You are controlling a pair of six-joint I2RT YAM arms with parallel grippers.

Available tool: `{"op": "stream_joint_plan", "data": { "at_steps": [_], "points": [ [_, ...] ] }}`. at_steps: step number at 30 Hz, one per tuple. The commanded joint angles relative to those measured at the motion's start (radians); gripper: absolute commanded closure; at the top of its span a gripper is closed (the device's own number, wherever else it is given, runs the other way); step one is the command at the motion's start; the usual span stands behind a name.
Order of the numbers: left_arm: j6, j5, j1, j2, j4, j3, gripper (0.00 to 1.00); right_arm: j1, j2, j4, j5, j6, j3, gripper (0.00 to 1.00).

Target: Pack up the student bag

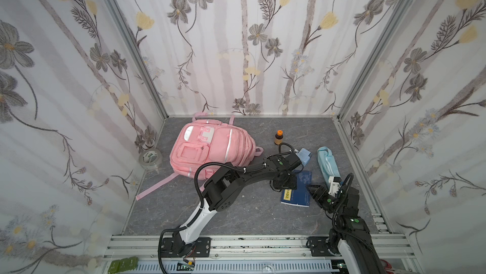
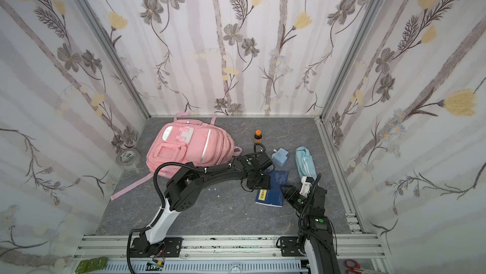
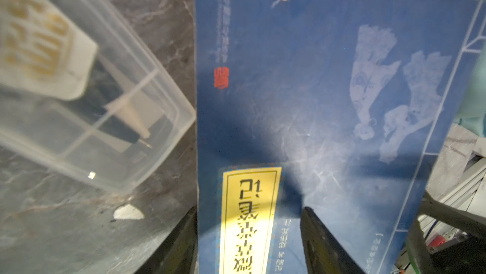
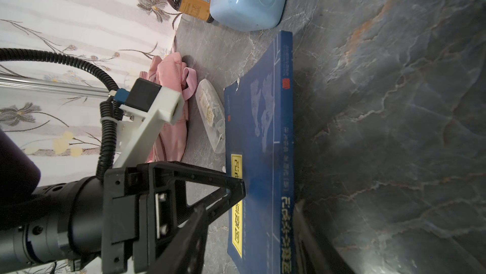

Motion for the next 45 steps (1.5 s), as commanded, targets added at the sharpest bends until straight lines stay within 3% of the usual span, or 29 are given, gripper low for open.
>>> {"op": "stream_joint_plan", "data": {
  "at_steps": [1, 10, 17, 24, 31, 36, 40, 45],
  "points": [
    [0.033, -0.02, 0.007, -0.019, 0.01, 0.0, 0.37, 0.003, 0.009, -0.101, -0.027, -0.015, 0.004, 0.47],
    [0.043, -0.006, 0.03, -0.023, 0.03, 0.04, 0.37, 0.003, 0.051, -0.131, 0.029, 0.015, 0.05, 0.47],
    [0.009, 0.037, 0.031, -0.056, 0.101, -0.058, 0.37, 0.003, 0.062, -0.08, 0.004, 0.069, 0.032, 0.5],
    [-0.027, 0.04, 0.029, -0.096, 0.171, -0.161, 0.37, 0.005, 0.076, -0.174, 0.139, 0.016, 0.044, 0.43],
    [-0.027, 0.054, 0.025, -0.058, 0.167, -0.143, 0.38, 0.014, 0.212, -0.015, 0.091, 0.011, -0.008, 0.41],
    [-0.029, 0.059, 0.025, -0.035, 0.164, -0.129, 0.38, 0.024, 0.292, 0.157, -0.064, 0.038, -0.019, 0.41],
    [-0.037, 0.055, 0.025, -0.021, 0.171, -0.132, 0.38, 0.025, 0.28, 0.186, -0.14, 0.025, -0.016, 0.42],
    [-0.064, 0.048, 0.025, -0.017, 0.188, -0.141, 0.38, 0.025, 0.233, 0.249, -0.205, 0.075, -0.034, 0.53]
  ]
}}
